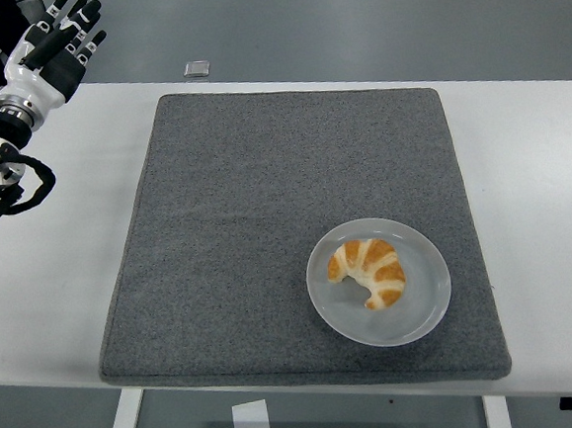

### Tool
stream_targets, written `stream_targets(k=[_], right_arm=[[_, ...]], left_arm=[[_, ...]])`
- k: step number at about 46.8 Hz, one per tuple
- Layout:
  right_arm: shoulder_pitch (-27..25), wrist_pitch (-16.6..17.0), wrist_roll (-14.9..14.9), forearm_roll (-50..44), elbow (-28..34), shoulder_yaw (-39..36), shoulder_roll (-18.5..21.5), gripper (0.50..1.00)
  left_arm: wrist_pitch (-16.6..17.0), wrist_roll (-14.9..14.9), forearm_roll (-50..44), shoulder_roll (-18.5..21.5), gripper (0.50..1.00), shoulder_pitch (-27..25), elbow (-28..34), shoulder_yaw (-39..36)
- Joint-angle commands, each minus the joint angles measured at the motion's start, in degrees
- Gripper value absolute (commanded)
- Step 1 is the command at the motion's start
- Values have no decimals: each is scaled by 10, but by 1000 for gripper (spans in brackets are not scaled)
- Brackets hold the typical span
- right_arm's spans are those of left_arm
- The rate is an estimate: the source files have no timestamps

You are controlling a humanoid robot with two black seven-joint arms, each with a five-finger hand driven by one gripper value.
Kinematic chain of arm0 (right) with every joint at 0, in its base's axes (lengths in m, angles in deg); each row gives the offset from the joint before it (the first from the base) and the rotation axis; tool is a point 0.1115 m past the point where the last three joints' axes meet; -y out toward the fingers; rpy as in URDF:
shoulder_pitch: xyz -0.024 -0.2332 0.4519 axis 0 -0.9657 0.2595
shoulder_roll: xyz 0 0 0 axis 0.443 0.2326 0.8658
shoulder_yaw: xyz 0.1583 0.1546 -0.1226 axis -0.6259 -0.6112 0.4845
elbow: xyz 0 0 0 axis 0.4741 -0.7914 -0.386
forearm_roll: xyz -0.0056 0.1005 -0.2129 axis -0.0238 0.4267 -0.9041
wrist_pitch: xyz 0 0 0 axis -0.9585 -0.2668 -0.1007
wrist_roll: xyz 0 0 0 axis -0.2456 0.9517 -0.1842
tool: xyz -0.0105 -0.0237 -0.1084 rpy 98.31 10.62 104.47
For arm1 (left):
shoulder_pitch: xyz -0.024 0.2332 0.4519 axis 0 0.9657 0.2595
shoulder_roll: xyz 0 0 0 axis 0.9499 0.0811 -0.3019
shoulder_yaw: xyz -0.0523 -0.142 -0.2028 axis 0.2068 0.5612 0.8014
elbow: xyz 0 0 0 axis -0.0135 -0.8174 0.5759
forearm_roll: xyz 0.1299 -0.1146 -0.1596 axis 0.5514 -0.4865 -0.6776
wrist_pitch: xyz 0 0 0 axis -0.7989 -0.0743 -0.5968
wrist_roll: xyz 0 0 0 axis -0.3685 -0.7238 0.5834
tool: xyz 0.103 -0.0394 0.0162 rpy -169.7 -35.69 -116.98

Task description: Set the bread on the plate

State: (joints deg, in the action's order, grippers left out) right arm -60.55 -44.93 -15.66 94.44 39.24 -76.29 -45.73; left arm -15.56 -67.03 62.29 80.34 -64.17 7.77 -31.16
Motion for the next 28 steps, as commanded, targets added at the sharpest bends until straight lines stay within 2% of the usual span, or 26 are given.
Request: stream_targets(k=[1, 6, 17, 28], right_arm=[[0, 0, 0, -1, 1, 0, 0, 952], [0, 0, 0, -1, 1, 0, 0, 952], [0, 0, 0, -1, 1, 0, 0, 952], [0, 0, 0, -1, 1, 0, 0, 952]], left_arm=[[-17, -5, -15, -9, 1000, 3, -17, 15], [-39, -7, -27, -30, 1000, 3, -46, 25], [-63, -9, -21, -80, 1000, -1, -126, 42], [-73, -18, -19, -93, 1000, 0, -141, 34]])
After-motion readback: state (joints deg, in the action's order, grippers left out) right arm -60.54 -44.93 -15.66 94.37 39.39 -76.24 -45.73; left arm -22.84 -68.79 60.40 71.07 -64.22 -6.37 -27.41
